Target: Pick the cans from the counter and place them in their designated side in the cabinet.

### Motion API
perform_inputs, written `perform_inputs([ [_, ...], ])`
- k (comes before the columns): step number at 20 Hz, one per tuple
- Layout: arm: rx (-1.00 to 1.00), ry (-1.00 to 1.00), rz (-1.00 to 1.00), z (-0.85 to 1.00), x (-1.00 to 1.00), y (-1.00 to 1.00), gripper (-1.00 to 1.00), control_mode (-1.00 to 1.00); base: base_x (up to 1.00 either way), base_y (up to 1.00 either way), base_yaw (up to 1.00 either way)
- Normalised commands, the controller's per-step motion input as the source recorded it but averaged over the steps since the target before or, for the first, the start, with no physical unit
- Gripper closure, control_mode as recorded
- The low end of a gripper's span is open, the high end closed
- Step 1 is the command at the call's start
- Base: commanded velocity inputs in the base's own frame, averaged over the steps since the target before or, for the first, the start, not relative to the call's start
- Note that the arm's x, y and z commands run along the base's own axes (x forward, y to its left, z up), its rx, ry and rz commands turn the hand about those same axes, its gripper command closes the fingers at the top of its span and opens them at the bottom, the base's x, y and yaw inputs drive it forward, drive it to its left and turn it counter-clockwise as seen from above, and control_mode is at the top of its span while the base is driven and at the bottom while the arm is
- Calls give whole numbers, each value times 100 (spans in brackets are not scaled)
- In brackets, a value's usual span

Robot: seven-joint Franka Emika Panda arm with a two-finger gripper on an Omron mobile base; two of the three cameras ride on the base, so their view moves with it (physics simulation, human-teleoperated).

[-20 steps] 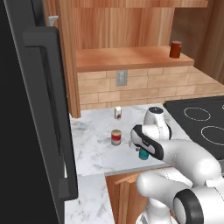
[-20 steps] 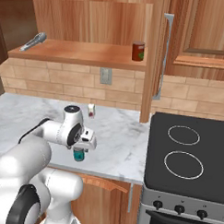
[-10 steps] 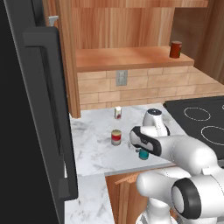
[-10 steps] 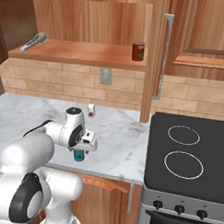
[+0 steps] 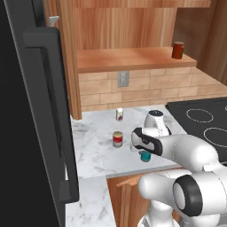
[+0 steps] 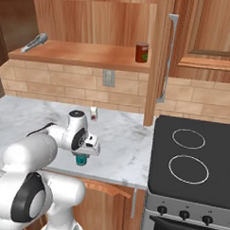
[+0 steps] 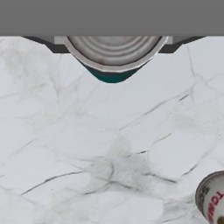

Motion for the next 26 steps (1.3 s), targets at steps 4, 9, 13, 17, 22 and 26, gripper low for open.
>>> perform_inputs([
  [4,0,0,0,-1,-1,0,100,-100,0,0,0],
  [9,0,-8,0,13,-15,-7,100,-100,0,0,0],
  [13,0,-14,0,33,-16,-9,100,-100,0,0,0],
  [17,0,-15,0,40,-14,-10,100,-100,0,0,0],
  [22,0,-12,0,40,-11,-12,100,-100,0,0,0],
  [26,0,-7,0,37,-10,-12,100,-100,0,0,0],
])
